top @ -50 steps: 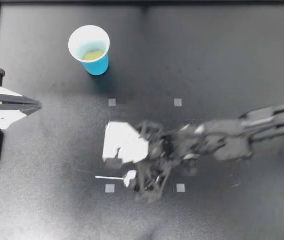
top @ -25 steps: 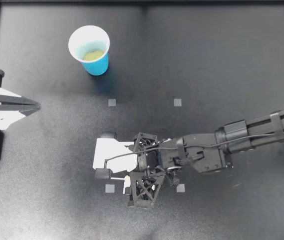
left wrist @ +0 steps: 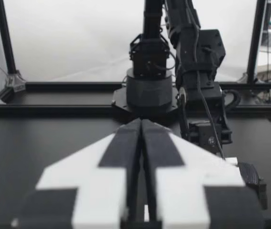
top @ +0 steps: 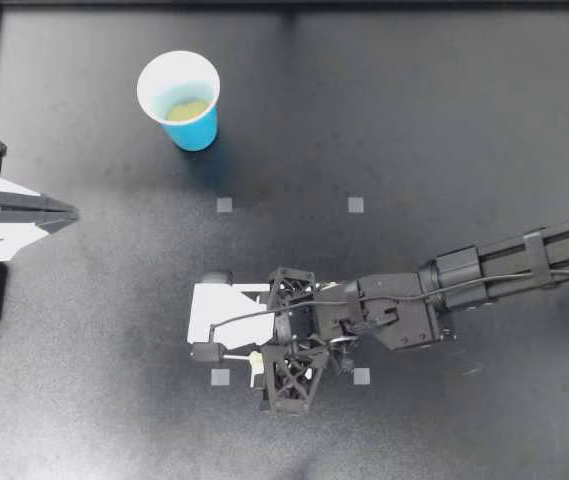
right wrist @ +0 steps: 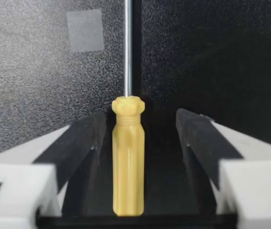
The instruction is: Pick up the screwdriver with the right arm, hand it over to the left arm then place it into the cup.
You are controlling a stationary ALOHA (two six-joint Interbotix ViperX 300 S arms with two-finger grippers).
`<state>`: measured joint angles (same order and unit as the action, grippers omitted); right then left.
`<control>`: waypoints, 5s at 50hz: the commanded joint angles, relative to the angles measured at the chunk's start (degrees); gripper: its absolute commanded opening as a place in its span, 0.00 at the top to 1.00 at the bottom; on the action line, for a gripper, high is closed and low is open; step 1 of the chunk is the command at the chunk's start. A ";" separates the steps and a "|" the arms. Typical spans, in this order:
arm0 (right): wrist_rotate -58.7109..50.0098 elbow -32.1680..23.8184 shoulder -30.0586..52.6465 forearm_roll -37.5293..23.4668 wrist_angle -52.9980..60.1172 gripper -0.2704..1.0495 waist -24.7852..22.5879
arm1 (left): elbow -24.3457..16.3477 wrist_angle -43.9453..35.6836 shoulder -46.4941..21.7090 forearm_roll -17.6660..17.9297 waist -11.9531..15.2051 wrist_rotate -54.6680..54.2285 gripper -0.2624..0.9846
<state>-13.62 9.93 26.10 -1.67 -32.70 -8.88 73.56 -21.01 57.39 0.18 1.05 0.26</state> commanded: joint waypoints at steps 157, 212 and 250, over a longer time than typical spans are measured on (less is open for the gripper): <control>10.02 18.02 -17.14 0.44 70.58 0.76 10.81 | -6.86 -30.76 -30.06 1.14 0.09 -6.15 0.76; 9.14 30.32 -29.62 4.22 78.57 0.28 10.81 | -4.75 -30.41 -31.73 17.05 15.64 9.23 0.78; 9.05 32.87 -31.03 4.22 80.07 0.27 10.72 | -10.20 -35.60 -48.69 19.51 23.29 11.69 0.78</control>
<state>-4.57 43.42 -3.08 2.55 46.76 1.58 64.34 -55.90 8.17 19.51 23.82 12.04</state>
